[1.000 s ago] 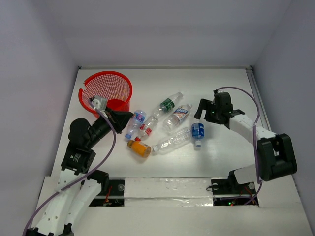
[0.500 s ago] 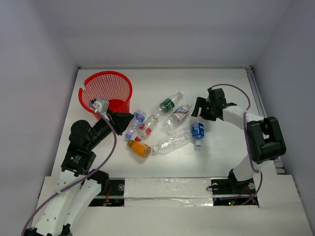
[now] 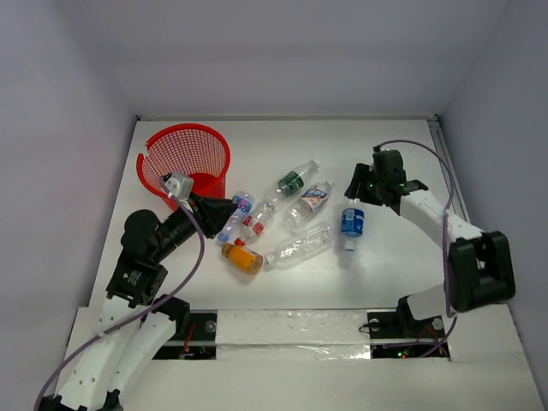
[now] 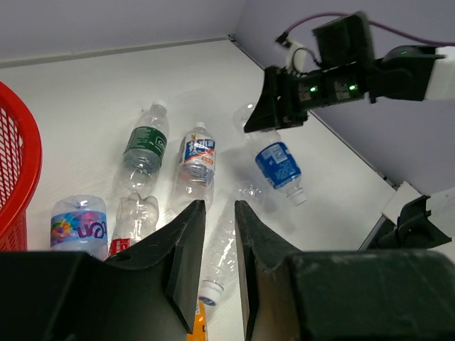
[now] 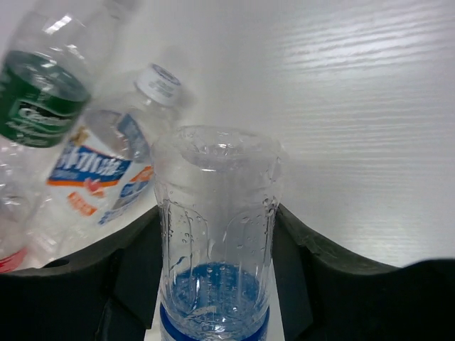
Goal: Put the plastic bottles in the bin
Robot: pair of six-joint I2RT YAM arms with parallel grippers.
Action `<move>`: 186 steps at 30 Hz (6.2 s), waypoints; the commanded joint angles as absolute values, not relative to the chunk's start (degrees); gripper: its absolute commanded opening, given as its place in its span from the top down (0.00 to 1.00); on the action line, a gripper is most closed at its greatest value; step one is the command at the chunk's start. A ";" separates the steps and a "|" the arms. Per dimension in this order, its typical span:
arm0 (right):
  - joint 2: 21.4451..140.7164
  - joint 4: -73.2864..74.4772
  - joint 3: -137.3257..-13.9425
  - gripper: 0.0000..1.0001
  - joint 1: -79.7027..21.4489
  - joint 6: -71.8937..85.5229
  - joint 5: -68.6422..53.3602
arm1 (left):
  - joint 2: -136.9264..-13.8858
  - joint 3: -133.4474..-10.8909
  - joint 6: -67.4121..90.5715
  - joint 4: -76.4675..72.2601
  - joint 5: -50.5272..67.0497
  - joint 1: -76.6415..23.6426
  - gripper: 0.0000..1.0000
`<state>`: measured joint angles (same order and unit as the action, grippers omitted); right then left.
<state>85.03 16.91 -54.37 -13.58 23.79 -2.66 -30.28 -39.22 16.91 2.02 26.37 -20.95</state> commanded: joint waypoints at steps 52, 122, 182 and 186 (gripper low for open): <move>117.46 -8.78 -125.87 0.08 -46.67 27.96 3.34 | -24.96 -37.79 15.64 -4.22 25.93 -21.27 0.44; 30.58 11.26 -47.99 0.56 -34.19 22.50 10.21 | -72.35 -67.94 11.16 -5.36 -3.77 -59.78 0.73; 102.75 3.25 -64.43 0.26 -67.59 21.09 0.53 | -59.09 -59.51 25.14 -16.36 6.76 -9.40 0.29; 97.31 2.64 -62.32 0.45 -67.59 22.32 0.97 | -53.18 -56.87 23.91 -12.40 6.51 -9.40 0.29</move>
<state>103.31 3.60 -63.05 -67.20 20.99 1.02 -56.90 -58.46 23.68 -14.13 4.58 -9.30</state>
